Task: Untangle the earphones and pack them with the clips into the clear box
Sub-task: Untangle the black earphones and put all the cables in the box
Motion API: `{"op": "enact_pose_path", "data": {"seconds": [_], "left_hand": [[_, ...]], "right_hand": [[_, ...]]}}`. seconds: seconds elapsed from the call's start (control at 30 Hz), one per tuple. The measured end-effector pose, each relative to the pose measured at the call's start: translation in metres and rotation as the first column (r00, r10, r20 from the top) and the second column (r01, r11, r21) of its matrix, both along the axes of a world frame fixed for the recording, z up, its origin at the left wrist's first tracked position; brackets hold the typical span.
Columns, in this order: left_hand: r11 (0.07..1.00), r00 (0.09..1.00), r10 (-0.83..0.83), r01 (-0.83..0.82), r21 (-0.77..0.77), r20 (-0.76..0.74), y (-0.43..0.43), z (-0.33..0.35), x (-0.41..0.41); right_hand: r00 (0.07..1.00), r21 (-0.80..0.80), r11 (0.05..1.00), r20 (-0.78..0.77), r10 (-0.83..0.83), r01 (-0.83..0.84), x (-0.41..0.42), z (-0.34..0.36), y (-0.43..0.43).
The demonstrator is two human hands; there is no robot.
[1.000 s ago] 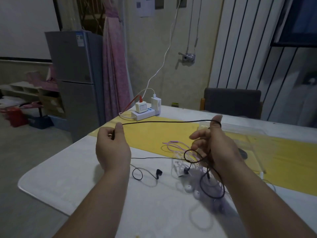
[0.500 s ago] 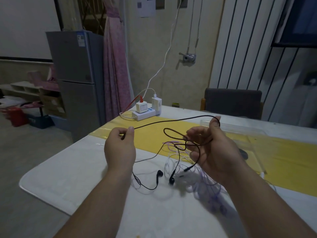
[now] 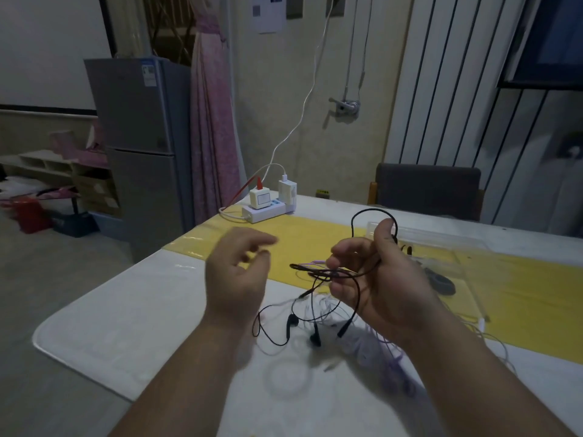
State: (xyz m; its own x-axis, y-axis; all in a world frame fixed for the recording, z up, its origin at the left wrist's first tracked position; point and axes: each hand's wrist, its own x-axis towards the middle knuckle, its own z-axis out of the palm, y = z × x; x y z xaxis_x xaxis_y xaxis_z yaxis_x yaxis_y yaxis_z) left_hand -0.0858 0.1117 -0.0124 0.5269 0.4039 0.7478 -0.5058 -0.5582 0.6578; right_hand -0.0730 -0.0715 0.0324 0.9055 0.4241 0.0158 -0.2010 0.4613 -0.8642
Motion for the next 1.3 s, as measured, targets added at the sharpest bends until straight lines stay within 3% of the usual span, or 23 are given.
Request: {"op": "enact_pose_path", "data": {"seconds": [0.03, 0.1, 0.2, 0.3, 0.4, 0.63, 0.87, 1.07, 1.2, 1.3], "left_hand": [[0.987, 0.988, -0.156, 0.156, 0.050, 0.013, -0.004, -0.001, -0.002], [0.925, 0.928, -0.360, 0.369, 0.092, -0.097, -0.009, -0.001, -0.001], [0.874, 0.844, -0.452, 0.483, 0.043, -0.287, -0.013, -0.003, 0.001], [0.833, 0.808, -0.483, 0.543, 0.108, -0.337, -0.015, -0.002, 0.000], [0.817, 0.807, -0.477, 0.553, 0.164, -0.347, -0.016, 0.001, -0.001], [0.871, 0.836, -0.447, 0.488, 0.060, -0.320, -0.014, 0.003, -0.001], [0.851, 0.814, -0.508, 0.525, -0.018, -0.280, -0.014, 0.003, 0.000], [0.862, 0.819, -0.442, 0.500, 0.077, -0.366, -0.015, -0.002, 0.000], [0.861, 0.810, -0.507, 0.489, -0.138, -0.294, -0.014, 0.000, 0.000], [0.868, 0.845, -0.490, 0.451, -0.206, -0.214, -0.012, 0.003, 0.000]], "right_hand": [[1.000, -0.005, 1.000, 0.002, -0.003, 0.003, 0.000, 0.000, 0.000], [1.000, -0.007, 1.000, 0.004, -0.004, 0.004, 0.001, -0.001, 0.000], [1.000, 0.007, 1.000, 0.002, 0.005, -0.005, 0.003, -0.002, 0.001], [1.000, 0.006, 1.000, 0.005, 0.018, -0.018, 0.002, -0.002, 0.002], [1.000, -0.011, 1.000, 0.005, 0.019, -0.019, 0.001, -0.002, 0.002], [1.000, -0.033, 0.999, -0.001, 0.011, -0.011, 0.000, -0.002, 0.002], [1.000, -0.014, 1.000, -0.021, 0.013, -0.014, -0.001, 0.000, 0.003], [1.000, -0.042, 0.999, -0.021, 0.003, -0.004, 0.001, -0.002, 0.001], [0.998, -0.247, 0.969, 0.056, -0.013, 0.027, 0.002, -0.005, -0.006], [0.989, -0.460, 0.887, 0.146, 0.036, 0.036, -0.001, -0.006, -0.007]]}}
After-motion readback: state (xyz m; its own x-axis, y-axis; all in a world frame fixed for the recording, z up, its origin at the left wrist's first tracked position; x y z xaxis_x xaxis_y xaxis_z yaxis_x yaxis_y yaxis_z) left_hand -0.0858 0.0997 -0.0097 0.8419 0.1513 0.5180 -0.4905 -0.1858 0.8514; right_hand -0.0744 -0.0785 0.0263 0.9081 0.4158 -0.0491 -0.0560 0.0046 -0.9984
